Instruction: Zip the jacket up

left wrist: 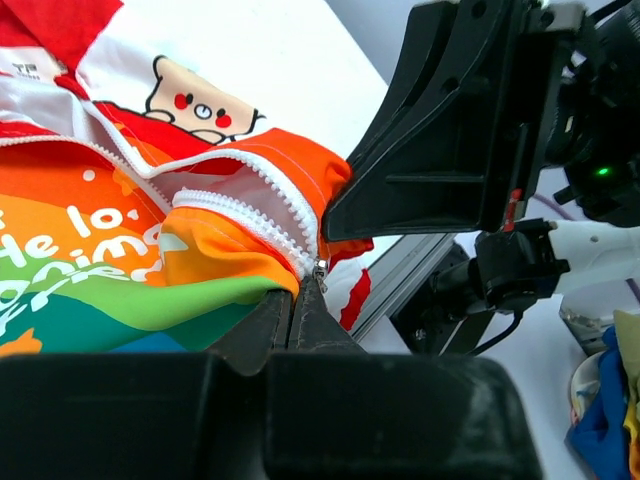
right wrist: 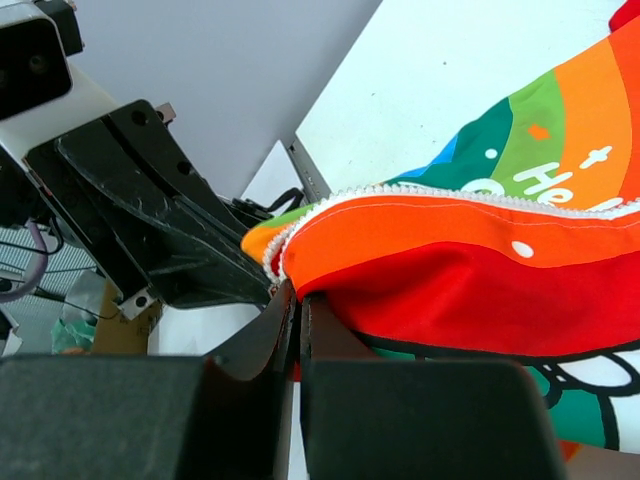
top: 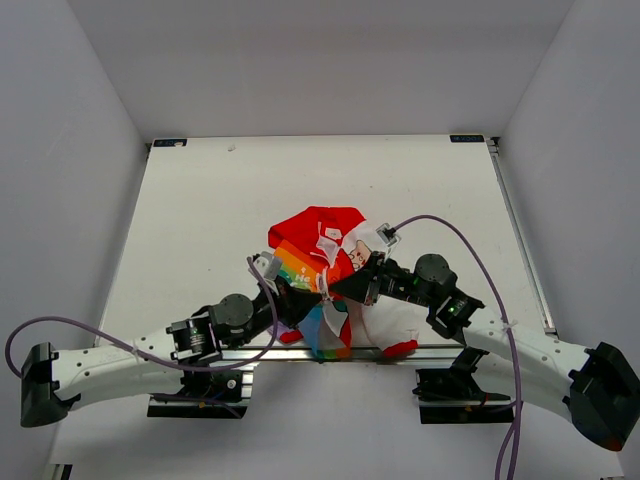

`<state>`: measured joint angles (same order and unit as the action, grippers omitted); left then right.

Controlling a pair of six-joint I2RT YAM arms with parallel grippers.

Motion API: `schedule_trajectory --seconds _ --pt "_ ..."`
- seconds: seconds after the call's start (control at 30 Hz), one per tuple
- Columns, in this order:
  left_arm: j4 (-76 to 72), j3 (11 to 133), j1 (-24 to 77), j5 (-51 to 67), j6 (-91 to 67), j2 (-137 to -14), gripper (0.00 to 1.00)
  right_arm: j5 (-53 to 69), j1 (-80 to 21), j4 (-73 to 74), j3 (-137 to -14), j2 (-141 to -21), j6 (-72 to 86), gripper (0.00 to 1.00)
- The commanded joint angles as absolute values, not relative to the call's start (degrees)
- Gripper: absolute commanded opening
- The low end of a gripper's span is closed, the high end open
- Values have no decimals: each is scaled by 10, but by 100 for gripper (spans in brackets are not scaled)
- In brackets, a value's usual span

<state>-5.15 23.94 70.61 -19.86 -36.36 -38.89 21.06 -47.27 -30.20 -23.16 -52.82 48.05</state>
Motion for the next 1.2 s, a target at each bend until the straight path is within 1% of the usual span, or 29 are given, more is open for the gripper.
schedule_trajectory --seconds 0.0,0.2,0.3,0.37,0.47,0.63,0.73,0.77,0.8,0.83,0.9,0.93,1.03,1.07,1.1,1.17 --pt "-14 257 705 -161 -366 -413 0 171 -470 -353 -258 -513 495 0" --pt "-3 273 706 -109 -359 -460 0 166 -470 -323 -278 -502 478 0" --pt "-3 270 706 -105 -368 -464 0 178 -469 -270 -293 -499 452 0" --pt "-4 268 706 -104 -368 -460 0 162 -469 -203 -300 -497 444 0" --pt "-5 267 706 -94 -367 -453 0 140 -469 -164 -287 -484 433 0" --pt "25 273 706 -94 -381 -459 0 155 -469 -156 -293 -478 408 0" --pt "49 286 705 -107 -395 -461 0 188 -469 -115 -315 -494 387 14" --pt "52 291 705 -112 -396 -461 0 194 -469 -104 -320 -497 375 23" --pt "51 293 705 -114 -403 -461 0 203 -469 -90 -324 -499 370 27" --pt "53 294 705 -118 -407 -461 0 213 -469 -82 -327 -500 365 35" --pt "54 299 702 -119 -417 -464 0 224 -469 -72 -330 -499 353 44" --pt "54 301 701 -118 -420 -468 0 222 -469 -62 -332 -496 353 56" --pt "58 304 697 -113 -437 -475 0 215 -469 -39 -338 -487 345 79" --pt "58 303 696 -108 -442 -479 0 214 -469 -30 -341 -484 342 81" --pt "56 304 693 -104 -453 -481 0 214 -469 -20 -344 -483 329 87" --pt "56 302 689 -101 -461 -487 0 217 -469 21 -358 -476 316 89"
